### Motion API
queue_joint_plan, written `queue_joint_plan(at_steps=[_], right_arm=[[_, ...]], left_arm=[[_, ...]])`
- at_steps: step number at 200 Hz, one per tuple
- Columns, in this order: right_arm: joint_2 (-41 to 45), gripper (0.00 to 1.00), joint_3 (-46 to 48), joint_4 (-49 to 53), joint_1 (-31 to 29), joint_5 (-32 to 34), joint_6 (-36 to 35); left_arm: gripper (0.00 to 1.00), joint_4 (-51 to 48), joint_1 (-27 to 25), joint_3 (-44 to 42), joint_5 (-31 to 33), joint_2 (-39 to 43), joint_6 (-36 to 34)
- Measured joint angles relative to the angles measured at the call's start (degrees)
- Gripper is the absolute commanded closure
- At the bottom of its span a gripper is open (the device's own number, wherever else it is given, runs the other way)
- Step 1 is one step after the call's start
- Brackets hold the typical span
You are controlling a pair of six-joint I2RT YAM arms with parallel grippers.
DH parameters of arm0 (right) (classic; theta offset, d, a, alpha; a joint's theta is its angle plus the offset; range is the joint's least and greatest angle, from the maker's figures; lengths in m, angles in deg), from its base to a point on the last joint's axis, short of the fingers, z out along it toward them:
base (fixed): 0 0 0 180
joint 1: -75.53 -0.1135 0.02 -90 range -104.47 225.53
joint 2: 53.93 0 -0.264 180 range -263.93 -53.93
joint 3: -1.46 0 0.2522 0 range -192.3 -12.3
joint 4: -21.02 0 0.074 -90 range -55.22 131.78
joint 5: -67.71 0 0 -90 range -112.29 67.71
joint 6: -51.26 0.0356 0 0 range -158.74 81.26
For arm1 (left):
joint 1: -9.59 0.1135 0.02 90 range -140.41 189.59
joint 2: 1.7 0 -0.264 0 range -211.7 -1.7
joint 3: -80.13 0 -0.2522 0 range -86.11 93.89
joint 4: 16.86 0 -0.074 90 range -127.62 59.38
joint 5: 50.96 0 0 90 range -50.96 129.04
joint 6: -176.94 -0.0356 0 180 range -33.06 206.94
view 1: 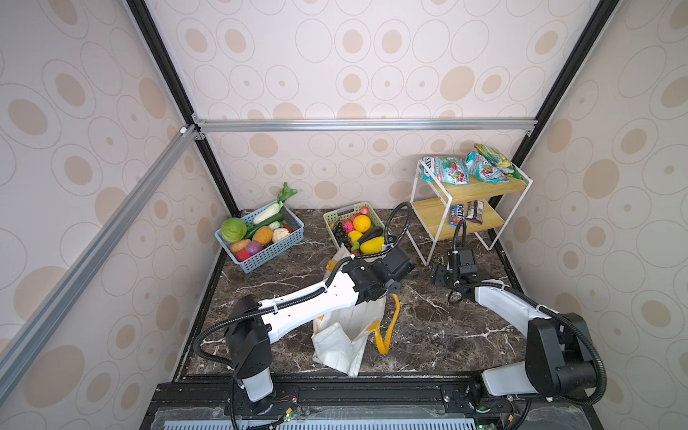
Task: Place the food into the grocery bag and tie it
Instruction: 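Lift the bag with the left gripper, set it upright mid-table, release, then grasp the bag rim with the right gripper while the left gripper moves away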
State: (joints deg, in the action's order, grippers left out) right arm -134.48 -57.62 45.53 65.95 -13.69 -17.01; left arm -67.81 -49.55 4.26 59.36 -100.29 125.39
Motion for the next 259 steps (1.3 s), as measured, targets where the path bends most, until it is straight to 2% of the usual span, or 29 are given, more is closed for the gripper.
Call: queue_joint_plan(at_steps=[23, 50, 119, 152, 207, 259], right_arm=[[1.4, 0.13, 0.4, 0.2, 0.0, -1.5, -0.2], [2.3, 0.13, 1.2, 0.5, -0.1, -2.8, -0.2], [3.1, 0.13, 1.3, 2.0, -1.8, -3.7, -0.2], [3.5, 0.13, 1.3, 2.7, -2.7, -3.7, -0.1], [4.3, 0.13, 1.2, 4.4, -5.1, -3.5, -0.1], [5.8, 0.14, 1.1, 4.3, -9.7, -4.2, 0.6]], left_arm=[[0.37, 1.4, 1.2, 0.1, -1.1, 0.1, -1.1], [0.33, 1.5, 3.8, 1.8, -2.9, 0.3, -3.8], [0.30, 1.6, 15.3, 9.2, -6.4, 1.9, -10.8], [0.29, 1.6, 21.2, 10.0, -6.9, 1.4, -13.3], [0.27, 1.3, 29.1, 15.1, -9.4, -7.8, -18.2], [0.27, 0.4, 32.5, 19.9, -12.1, -16.7, -19.3]])
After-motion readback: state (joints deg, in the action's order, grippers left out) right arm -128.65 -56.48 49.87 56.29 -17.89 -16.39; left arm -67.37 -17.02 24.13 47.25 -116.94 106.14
